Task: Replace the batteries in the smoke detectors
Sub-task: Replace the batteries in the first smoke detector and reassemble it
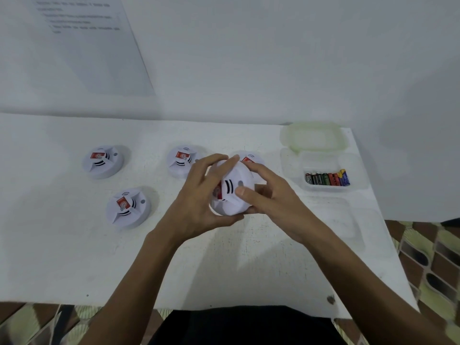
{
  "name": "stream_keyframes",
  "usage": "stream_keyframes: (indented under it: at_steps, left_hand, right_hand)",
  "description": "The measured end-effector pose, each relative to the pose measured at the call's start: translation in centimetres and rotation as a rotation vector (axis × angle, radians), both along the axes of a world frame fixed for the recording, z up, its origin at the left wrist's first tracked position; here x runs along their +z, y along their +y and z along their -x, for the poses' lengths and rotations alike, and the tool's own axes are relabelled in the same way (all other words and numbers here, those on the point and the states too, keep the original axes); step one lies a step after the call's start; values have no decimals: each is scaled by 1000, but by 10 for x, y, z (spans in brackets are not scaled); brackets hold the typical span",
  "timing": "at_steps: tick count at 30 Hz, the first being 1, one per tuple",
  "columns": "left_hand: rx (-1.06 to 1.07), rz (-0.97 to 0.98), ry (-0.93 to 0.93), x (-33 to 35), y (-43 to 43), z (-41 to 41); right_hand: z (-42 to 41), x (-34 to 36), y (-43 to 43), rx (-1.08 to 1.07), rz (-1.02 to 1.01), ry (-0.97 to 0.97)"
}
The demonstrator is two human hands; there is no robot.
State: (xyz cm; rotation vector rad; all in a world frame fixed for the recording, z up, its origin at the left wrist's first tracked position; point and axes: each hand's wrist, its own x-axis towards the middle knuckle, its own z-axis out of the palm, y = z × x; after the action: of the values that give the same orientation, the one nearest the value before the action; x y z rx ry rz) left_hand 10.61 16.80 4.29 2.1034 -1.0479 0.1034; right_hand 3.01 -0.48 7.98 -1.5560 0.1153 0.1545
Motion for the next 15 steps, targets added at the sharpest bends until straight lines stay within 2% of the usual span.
stream_keyframes:
  at_steps: [4,7,12,15]
  left_hand:
    - [-1,44,102,1,-3,1]
    - [3,105,271,2,1,3]
    - [32,129,371,1,3,11]
    - [18,115,442,4,4,14]
  right_hand:
    - [4,-7,-9,6,-184,40]
    - [9,-12,-16,22,-295,40]
    - [15,-14,-18,33,-54,8]
    - [18,-14,-16,49,-56,10]
